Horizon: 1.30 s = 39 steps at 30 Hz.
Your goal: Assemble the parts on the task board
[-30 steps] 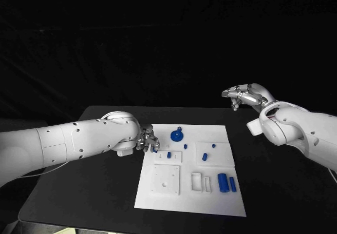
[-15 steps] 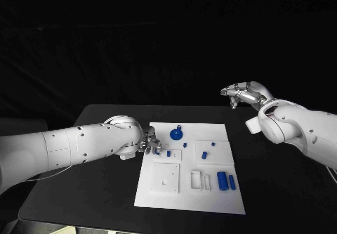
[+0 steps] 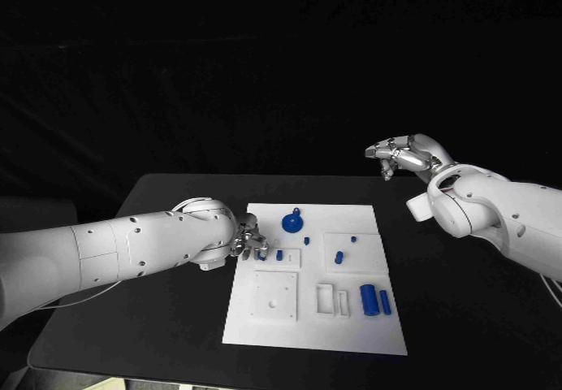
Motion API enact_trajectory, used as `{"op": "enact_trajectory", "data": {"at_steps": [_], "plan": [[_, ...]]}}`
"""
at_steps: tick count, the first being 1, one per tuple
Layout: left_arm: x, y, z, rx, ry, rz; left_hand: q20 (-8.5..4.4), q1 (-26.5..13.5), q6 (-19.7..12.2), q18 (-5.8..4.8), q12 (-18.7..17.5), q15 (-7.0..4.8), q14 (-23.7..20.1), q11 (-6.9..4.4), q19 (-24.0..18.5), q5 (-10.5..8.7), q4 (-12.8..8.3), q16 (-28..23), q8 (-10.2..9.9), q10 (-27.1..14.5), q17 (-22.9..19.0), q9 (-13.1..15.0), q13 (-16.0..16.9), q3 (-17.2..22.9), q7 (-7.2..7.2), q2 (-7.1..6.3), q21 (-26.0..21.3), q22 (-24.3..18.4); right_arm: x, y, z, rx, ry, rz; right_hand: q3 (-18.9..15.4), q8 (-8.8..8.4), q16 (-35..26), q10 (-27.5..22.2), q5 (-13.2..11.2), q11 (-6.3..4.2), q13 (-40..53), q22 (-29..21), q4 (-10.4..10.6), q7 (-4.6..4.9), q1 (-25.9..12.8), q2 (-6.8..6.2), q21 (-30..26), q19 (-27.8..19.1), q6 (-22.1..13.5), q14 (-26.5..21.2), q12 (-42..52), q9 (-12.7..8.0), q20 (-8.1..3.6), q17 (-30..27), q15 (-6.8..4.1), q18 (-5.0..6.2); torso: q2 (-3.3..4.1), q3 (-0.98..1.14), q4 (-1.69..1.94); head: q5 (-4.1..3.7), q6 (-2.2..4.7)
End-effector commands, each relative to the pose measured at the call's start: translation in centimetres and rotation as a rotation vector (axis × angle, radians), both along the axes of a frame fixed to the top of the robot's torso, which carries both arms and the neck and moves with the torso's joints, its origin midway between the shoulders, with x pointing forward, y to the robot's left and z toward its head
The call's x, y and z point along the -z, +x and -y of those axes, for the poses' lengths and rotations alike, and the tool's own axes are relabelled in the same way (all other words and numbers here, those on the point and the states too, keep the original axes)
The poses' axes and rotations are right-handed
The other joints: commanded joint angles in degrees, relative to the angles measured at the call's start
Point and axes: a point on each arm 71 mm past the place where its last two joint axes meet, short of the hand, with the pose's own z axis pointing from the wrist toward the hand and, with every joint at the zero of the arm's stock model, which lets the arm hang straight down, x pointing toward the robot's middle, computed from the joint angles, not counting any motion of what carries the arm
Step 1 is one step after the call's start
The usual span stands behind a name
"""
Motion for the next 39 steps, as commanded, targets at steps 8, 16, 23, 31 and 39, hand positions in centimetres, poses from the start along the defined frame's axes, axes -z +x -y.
{"op": "enact_trajectory", "data": {"at_steps": [8,16,23,31,39], "plan": [[-0.13,0.09,0.45,0.021,-0.01,0.051,-7.19,0.19,3.64,1.09,0.2,-3.62,2.92,-2.17,0.19,-0.54,-0.69,0.35,0.08,1.87,0.04,0.08,0.09,3.23,-3.4,0.56,0.32,1.14,-0.12,-0.07,-0.25,-0.014,-0.001,0.011,0.2,0.35,0.33,-0.48,0.4,-0.03,-0.16,0.13,-0.16,0.22,0.54,0.54,-0.31,-0.34,0.1,-0.56,0.12,0.02,0.1,-0.16,-0.06,0.73,-0.01,-0.02,0.04,-0.11,-0.18],[-0.05,0.06,0.67,0.025,-0.01,0.064,-7.22,0.31,3.67,1.11,0.25,-3.66,2.98,-2.18,0.23,-0.9,-0.66,0.4,-0.06,1.88,0.04,0.13,0.1,3.32,-3.4,0.54,0.4,1.12,-0.14,-0.08,-0.26,-0.014,-0.001,0.013,0.26,0.37,0.38,-0.48,0.42,-0.03,-0.22,0.15,-0.13,0.22,0.6,0.61,-0.33,-0.32,0.13,-0.58,0.15,0.02,0.11,-0.23,-0.06,0.73,-0.02,-0.01,0.02,-0.07,-0.15],[0.35,0.04,0.7,0.019,-0.011,0.064,-7.22,0.31,3.7,1.11,0.29,-3.67,3.01,-2.18,0.24,-1.04,-0.64,0.42,-0.1,1.91,0.05,0.15,0.11,3.32,-3.39,0.58,0.43,1.12,-0.14,-0.09,-0.32,-0.017,-0.002,0.014,0.64,0.41,0.51,-0.49,0.24,-0.06,-0.38,0.23,-0.12,0.19,1.01,0.88,-0.39,-0.28,0.19,-0.62,0.23,0.01,0.1,-0.41,-0.07,0.73,0.02,0.03,-0.01,-0.17,-0.07],[0.73,-0.02,0.7,0.018,-0.009,0.05,-7.22,0.29,3.71,1.1,0.32,-3.67,3.02,-2.18,0.25,-1.11,-0.64,0.44,-0.13,1.93,0.06,0.16,0.11,3.31,-3.39,0.6,0.45,1.11,-0.13,-0.14,-0.4,-0.023,-0.007,0.012,1.11,0.47,0.62,-0.53,0.64,-0.08,-0.54,0.28,0.0,0.17,1.31,0.97,-0.5,-0.27,0.29,-0.69,0.29,0.02,0.13,-0.61,-0.06,0.73,-0.01,0.03,0.0,-0.37,-0.32],[0.81,-0.1,0.78,0.018,-0.008,0.047,-7.22,0.27,3.71,1.1,0.34,-3.68,3.01,-2.17,0.26,-1.16,-0.62,0.45,-0.17,1.93,0.06,0.17,0.12,3.31,-3.39,0.6,0.47,1.11,-0.12,-0.14,-0.4,-0.024,-0.009,0.011,1.37,0.5,0.73,-0.54,1.08,-0.07,-0.67,0.35,0.17,0.17,1.36,0.91,-0.56,-0.24,0.35,-0.73,0.36,0.01,0.18,-0.78,-0.05,0.73,-0.02,0.01,0.07,-0.47,-0.22]]}}
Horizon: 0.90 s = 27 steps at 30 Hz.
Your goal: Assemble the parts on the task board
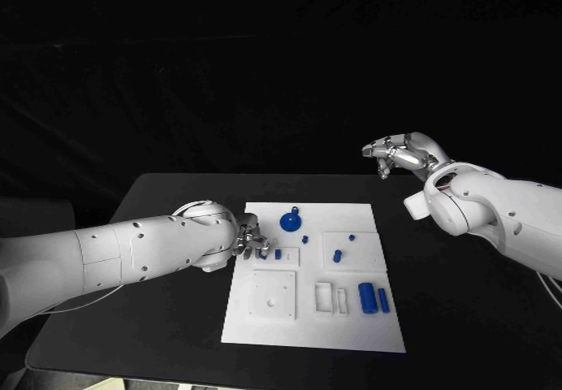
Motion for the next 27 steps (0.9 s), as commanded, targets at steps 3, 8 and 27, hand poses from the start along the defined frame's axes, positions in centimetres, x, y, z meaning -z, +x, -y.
{"op": "enact_trajectory", "data": {"at_steps": [3,8,27], "plan": [[0.16,-0.09,0.11,0.004,-0.003,0.005,-7.22,0.23,3.72,1.1,0.34,-3.67,2.99,-2.32,0.25,0.11,-0.52,0.22,-0.04,1.84,0.07,0.01,0.09,2.9,-3.25,0.6,0.26,1.12,-0.08,-0.05,-0.21,-0.018,-0.008,0.009,0.27,0.29,0.26,-0.35,0.2,0.13,-0.09,0.09,0.03,0.3,0.36,-0.08,-0.27,-0.24,0.27,-0.46,0.35,0.01,0.19,-0.11,0.06,0.74,0.0,-0.02,0.06,-0.05,0.09],[0.21,-0.12,-0.01,0.004,0.002,0.001,-7.22,0.24,3.71,1.1,0.35,-3.67,2.98,-2.32,0.24,0.07,-0.52,0.21,-0.06,1.84,0.07,0.01,0.09,2.91,-3.24,0.62,0.26,1.12,-0.08,-0.03,-0.17,-0.017,-0.009,0.01,0.31,0.32,0.29,-0.35,0.21,0.12,-0.12,0.11,0.09,0.29,0.35,-0.06,-0.28,-0.22,0.32,-0.47,0.37,0.02,0.2,-0.15,0.06,0.74,0.0,-0.04,0.01,0.0,0.05],[0.8,-0.24,-0.29,-0.004,-0.006,0.004,-7.23,0.25,3.76,1.1,0.38,-3.67,2.94,-2.32,0.22,-0.01,-0.53,0.25,-0.18,1.81,0.08,0.07,0.09,3.01,-3.24,0.88,0.3,1.11,-0.07,0.01,-0.29,-0.019,-0.008,0.01,0.42,0.4,0.4,-0.33,0.24,0.08,-0.21,0.17,0.15,0.25,0.4,-0.07,-0.3,-0.2,0.46,-0.49,0.45,0.04,0.21,-0.26,0.06,0.74,-0.01,-0.04,-0.02,0.06,0.39]]}}
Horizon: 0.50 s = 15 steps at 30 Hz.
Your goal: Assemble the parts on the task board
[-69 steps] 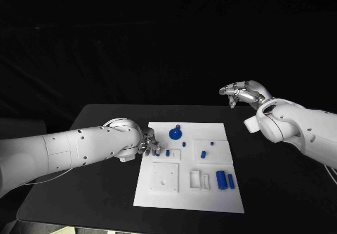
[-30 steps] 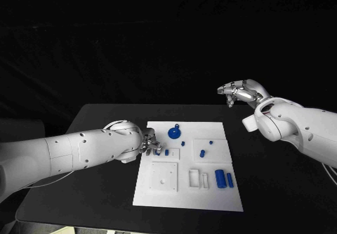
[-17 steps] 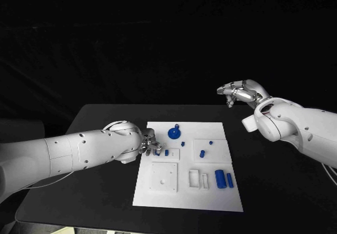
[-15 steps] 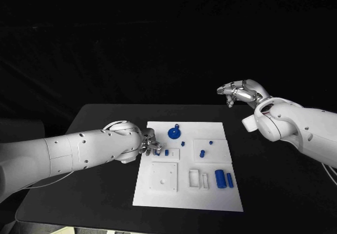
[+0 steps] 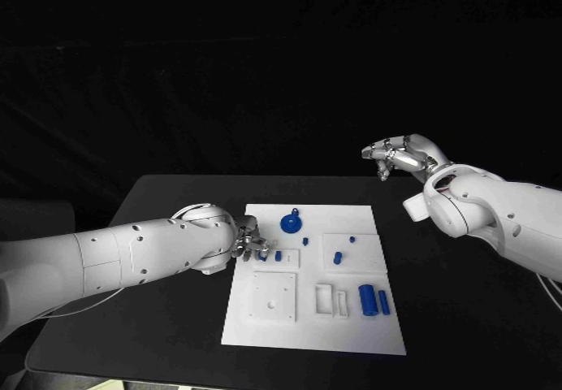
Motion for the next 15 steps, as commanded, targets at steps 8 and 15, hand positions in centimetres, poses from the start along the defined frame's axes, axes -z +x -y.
{"op": "enact_trajectory", "data": {"at_steps": [8,15], "plan": [[0.43,-0.13,-0.28,-0.006,-0.001,0.02,-7.23,0.16,3.69,1.1,0.39,-3.66,2.92,-2.38,0.21,0.04,-0.63,0.26,0.08,1.75,0.09,-0.09,0.05,2.44,-3.3,0.97,0.32,1.07,-0.08,-0.03,-0.14,-0.017,-0.006,0.009,0.33,0.21,0.45,-0.34,0.24,0.06,-0.14,0.1,-0.02,0.22,0.46,-0.06,-0.31,-0.19,0.08,-0.49,0.25,0.04,0.21,-0.1,0.05,0.74,0.0,0.01,0.02,-0.13,0.0],[0.38,-0.12,-0.36,-0.002,0.002,0.03,-7.24,0.14,3.79,1.1,0.44,-3.67,2.96,-2.42,0.2,0.13,-0.7,0.33,0.06,1.77,0.12,-0.04,0.06,2.53,-3.33,1.06,0.36,1.07,-0.07,-0.04,-0.12,-0.018,-0.006,0.009,0.35,0.23,0.48,-0.34,0.23,0.06,-0.16,0.12,-0.01,0.21,0.46,-0.08,-0.32,-0.18,0.11,-0.5,0.27,0.05,0.21,-0.14,0.05,0.74,0.0,0.02,0.0,-0.15,0.02]]}}
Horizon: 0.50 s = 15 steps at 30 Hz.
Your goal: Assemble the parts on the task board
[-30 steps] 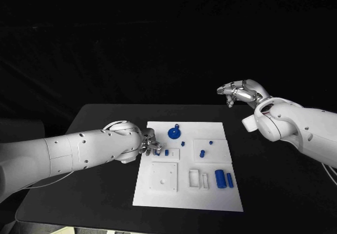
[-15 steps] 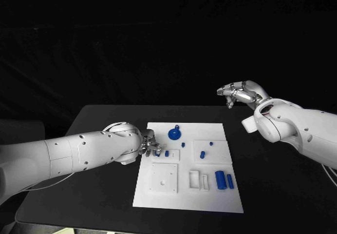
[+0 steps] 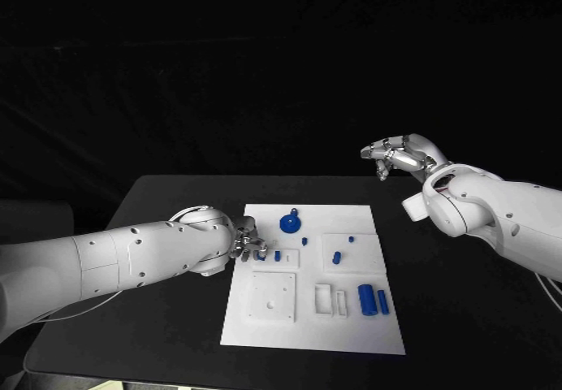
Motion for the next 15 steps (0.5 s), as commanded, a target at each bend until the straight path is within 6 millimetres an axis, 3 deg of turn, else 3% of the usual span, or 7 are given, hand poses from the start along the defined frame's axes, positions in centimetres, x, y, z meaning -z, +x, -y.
{"op": "enact_trajectory", "data": {"at_steps": [1,15], "plan": [[0.07,-0.05,-0.1,0.004,0.009,0.011,-7.24,0.35,3.88,1.11,0.22,-3.63,2.92,-2.43,0.19,0.27,-0.74,0.35,0.24,1.77,0.06,0.18,0.08,2.38,-3.27,0.83,0.36,1.09,-0.07,-0.04,-0.15,-0.018,-0.005,0.008,0.35,0.24,0.28,-0.34,0.23,0.05,-0.06,0.06,-0.01,0.3,0.46,-0.08,-0.32,-0.18,0.04,-0.5,0.27,0.05,0.21,-0.08,0.04,0.74,-0.01,0.03,0.0,0.03,0.01],[0.17,-0.3,0.11,0.011,0.005,0.002,-7.25,0.34,3.94,1.11,0.26,-3.64,2.94,-2.47,0.19,0.27,-0.76,0.41,0.21,1.78,0.09,0.22,0.09,2.45,-3.3,0.79,0.4,1.09,-0.07,-0.06,-0.21,-0.02,-0.006,0.008,0.4,0.29,0.34,-0.33,0.2,0.03,-0.11,0.1,-0.03,0.27,0.51,-0.06,-0.34,-0.18,0.12,-0.52,0.32,0.06,0.22,-0.15,0.04,0.74,0.0,0.04,0.01,0.01,-0.02]]}}
